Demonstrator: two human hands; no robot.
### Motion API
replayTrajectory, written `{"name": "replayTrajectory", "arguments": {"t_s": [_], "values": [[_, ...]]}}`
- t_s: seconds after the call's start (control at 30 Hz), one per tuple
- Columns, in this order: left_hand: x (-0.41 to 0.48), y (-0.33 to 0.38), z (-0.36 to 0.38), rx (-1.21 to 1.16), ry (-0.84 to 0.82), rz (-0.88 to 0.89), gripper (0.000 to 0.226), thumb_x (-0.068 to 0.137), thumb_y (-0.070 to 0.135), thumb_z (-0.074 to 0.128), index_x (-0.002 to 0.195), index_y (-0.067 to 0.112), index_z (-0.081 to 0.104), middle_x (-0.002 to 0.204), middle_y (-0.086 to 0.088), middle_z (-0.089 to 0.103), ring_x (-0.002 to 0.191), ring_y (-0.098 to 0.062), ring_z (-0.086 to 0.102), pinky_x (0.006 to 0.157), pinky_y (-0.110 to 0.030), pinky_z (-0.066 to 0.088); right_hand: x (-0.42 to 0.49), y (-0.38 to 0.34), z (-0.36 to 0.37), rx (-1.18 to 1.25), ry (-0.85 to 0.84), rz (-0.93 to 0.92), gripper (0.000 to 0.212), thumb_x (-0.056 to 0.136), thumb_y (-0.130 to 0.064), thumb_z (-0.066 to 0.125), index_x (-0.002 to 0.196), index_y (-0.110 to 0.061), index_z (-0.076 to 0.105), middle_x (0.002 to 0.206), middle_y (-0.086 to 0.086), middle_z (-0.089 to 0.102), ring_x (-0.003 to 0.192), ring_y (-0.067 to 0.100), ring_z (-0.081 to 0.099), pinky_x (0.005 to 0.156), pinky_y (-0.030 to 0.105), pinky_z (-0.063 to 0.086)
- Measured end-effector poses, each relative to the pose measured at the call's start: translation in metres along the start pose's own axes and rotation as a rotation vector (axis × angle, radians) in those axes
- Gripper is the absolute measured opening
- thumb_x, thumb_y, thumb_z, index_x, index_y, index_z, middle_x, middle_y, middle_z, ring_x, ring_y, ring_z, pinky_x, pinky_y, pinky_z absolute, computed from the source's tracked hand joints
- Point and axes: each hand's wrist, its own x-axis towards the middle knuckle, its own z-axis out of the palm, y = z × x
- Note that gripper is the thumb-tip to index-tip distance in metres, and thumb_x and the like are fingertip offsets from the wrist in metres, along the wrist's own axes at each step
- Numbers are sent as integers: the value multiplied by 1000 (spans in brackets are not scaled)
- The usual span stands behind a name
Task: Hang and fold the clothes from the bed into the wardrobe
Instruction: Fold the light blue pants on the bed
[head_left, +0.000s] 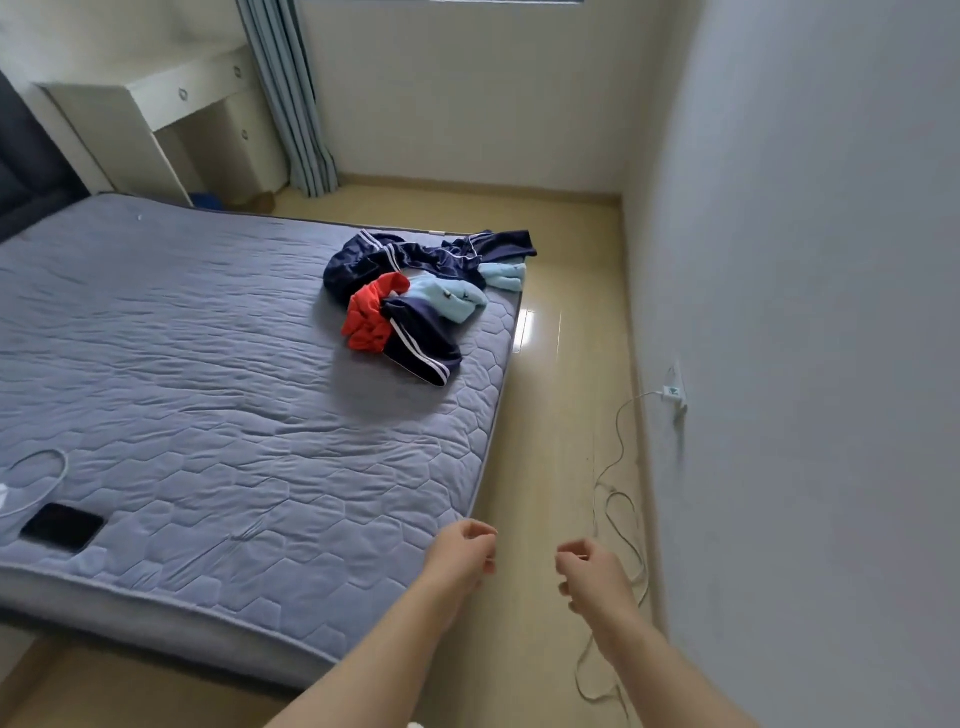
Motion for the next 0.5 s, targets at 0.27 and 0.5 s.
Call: {"name": "replayTrajectory", "arguments": {"t_s": [0.27,0.5], "values": [[70,57,35,-31,65,-49,17,91,9,47,83,20,58,74,-1,60,61,-11,56,50,-20,38,86,-28,-37,-7,-54,68,11,88,-9,48,87,-16,57,84,3,57,81,23,53,70,29,39],[175,116,21,-182,135,-101,20,91,3,43,82,16,55,67,-1,54,53,-10,50,38,-13,32,207,-100,-29,-83,-66,40,12,87,-10,50,81,-18,56,85,4,58,83,24,55,70,30,41]]}}
